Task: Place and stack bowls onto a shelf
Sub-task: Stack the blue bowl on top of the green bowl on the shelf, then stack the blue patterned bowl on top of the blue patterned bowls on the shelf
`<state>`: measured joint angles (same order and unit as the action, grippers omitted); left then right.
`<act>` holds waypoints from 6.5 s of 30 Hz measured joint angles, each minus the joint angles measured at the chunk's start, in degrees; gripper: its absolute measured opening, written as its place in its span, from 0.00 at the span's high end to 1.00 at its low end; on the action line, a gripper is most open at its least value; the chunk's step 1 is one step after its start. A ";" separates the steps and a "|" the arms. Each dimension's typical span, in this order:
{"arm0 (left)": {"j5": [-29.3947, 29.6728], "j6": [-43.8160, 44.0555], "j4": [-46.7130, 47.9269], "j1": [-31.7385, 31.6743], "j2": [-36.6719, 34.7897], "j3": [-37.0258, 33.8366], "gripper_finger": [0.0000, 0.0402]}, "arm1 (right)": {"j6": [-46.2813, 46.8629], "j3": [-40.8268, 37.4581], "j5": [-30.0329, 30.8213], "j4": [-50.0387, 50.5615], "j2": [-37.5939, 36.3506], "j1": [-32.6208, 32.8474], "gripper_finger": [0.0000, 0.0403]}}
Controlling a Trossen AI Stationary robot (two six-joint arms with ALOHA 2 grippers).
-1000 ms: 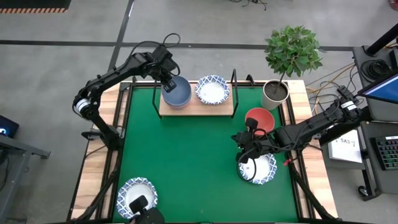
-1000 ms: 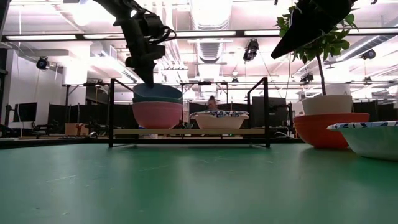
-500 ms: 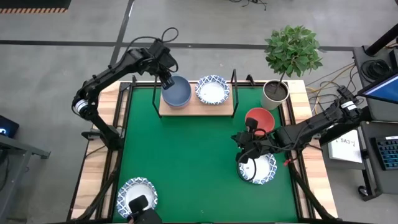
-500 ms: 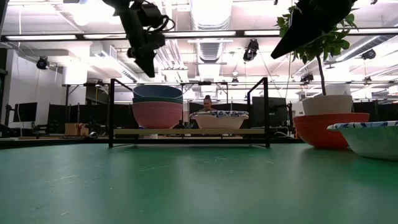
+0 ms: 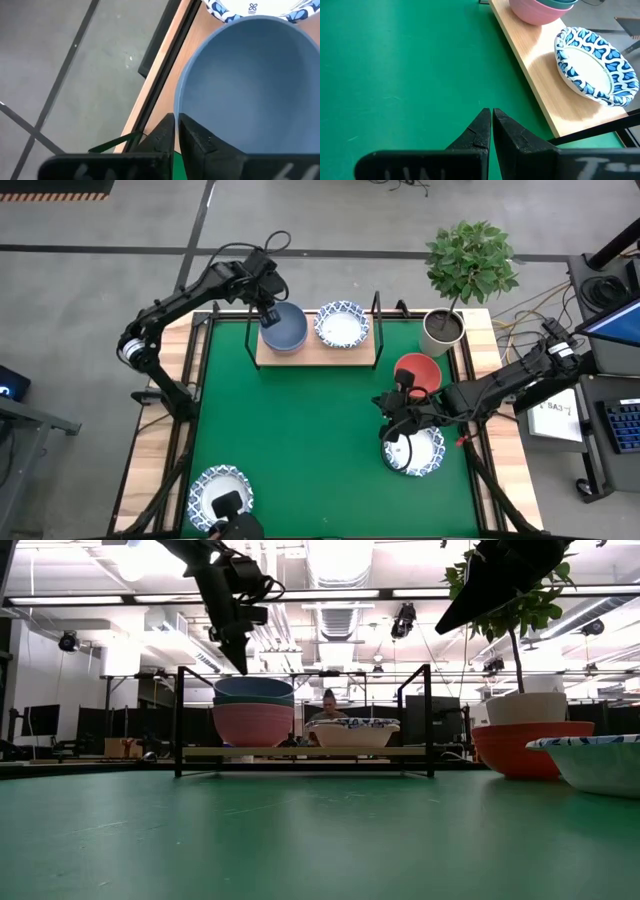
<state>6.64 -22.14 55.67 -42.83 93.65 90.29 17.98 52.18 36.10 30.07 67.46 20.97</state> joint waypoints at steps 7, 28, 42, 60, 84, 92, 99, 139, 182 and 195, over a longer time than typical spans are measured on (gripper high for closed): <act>0.19 1.22 -0.60 -0.19 0.00 -0.05 1.00 | 0.00 0.00 -0.02 -0.18 0.00 0.00 0.98; 0.38 5.18 -3.45 -0.52 0.07 -4.03 1.00 | -0.01 0.00 -0.02 -0.21 0.02 0.00 0.98; -13.40 10.87 -28.91 11.37 -0.04 -12.57 1.00 | -0.81 0.00 -0.01 -0.38 0.02 0.00 0.98; -4.16 15.55 -43.62 12.00 -0.29 -23.49 1.00 | -1.21 0.00 -0.01 -0.38 0.02 0.00 0.98; -4.41 14.66 -37.89 25.32 -18.06 -28.37 1.00 | 6.63 0.00 0.05 -2.23 0.36 0.00 0.98; -4.41 17.03 -40.85 34.93 -31.13 -39.55 1.00 | 15.49 0.00 -0.73 -2.08 2.60 0.00 0.98; -4.33 19.90 -47.66 38.93 -38.63 -49.66 1.00 | 20.49 1.23 -9.69 -2.22 3.27 -0.87 0.98; -4.16 18.08 -54.38 38.88 -39.63 -53.67 1.00 | -11.83 7.36 -28.81 28.79 23.45 -4.84 0.62; 12.39 10.19 -50.95 38.88 -47.22 -53.69 1.00 | 8.21 42.50 -9.56 22.48 17.99 -33.05 0.98; 12.39 10.63 -47.66 38.88 -50.62 -54.45 1.00 | 8.46 42.88 -4.59 19.31 24.38 -42.56 0.98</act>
<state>19.03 -11.51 8.01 -3.95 43.03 35.83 26.44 95.07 31.51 49.39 91.85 -21.59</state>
